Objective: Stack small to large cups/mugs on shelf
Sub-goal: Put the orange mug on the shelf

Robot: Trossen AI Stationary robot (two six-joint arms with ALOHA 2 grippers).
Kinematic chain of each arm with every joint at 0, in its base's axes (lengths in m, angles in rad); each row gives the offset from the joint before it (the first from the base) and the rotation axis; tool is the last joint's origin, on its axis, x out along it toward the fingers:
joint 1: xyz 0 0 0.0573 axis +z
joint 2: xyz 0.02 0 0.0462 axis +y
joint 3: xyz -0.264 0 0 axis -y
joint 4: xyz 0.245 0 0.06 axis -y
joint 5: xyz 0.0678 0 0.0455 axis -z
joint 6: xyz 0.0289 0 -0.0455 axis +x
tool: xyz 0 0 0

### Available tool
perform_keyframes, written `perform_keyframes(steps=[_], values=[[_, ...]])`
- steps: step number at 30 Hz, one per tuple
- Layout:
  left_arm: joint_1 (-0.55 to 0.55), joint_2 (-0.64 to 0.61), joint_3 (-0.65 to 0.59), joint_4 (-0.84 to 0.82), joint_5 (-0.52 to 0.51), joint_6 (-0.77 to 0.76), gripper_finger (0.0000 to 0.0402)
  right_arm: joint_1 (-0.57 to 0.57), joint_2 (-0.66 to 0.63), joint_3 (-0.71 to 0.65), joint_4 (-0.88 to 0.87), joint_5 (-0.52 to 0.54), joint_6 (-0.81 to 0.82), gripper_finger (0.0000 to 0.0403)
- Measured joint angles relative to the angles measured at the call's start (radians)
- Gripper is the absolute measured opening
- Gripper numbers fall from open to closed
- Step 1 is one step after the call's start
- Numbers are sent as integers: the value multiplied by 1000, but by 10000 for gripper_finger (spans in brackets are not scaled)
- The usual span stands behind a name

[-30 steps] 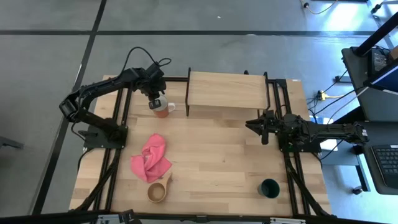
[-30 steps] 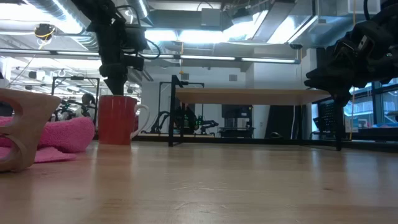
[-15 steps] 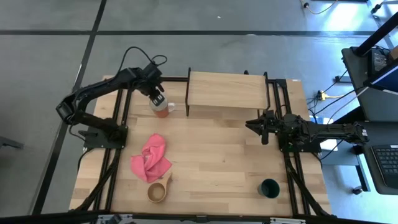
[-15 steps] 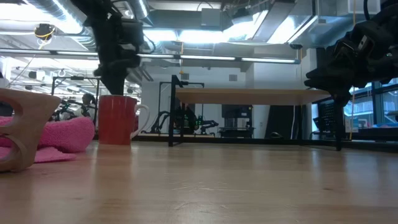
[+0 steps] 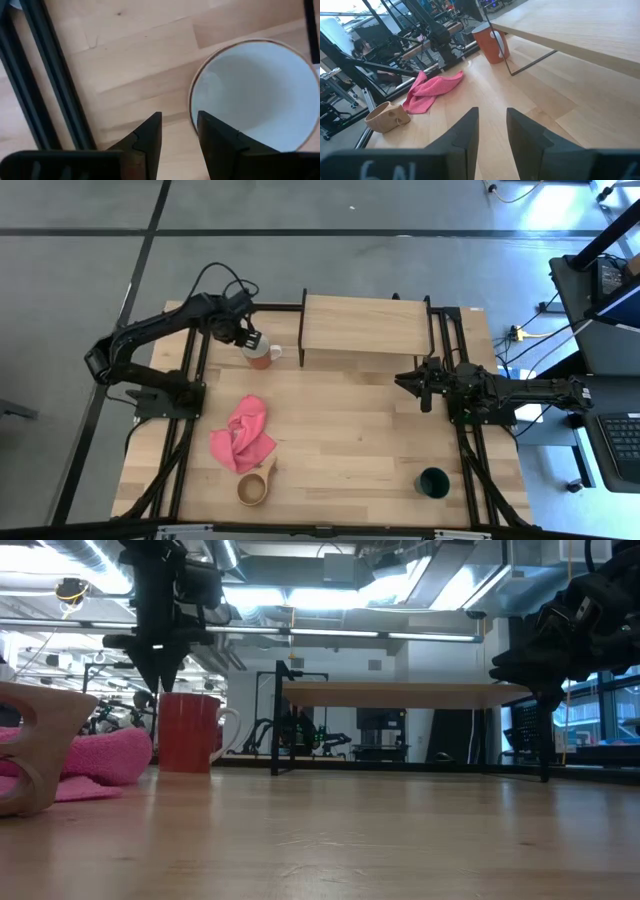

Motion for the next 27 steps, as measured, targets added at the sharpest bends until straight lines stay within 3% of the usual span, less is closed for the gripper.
perform_keyframes(steps=[11, 19, 27], values=[[-54, 1, -6, 26, -13, -76, 121, 0, 0, 0, 0, 0, 0, 101], [-56, 2, -151, 127, 32, -135, 121, 0, 0, 0, 0, 0, 0, 101], [-80, 2, -172, 161, 15, -136, 121, 0, 0, 0, 0, 0, 0, 101]])
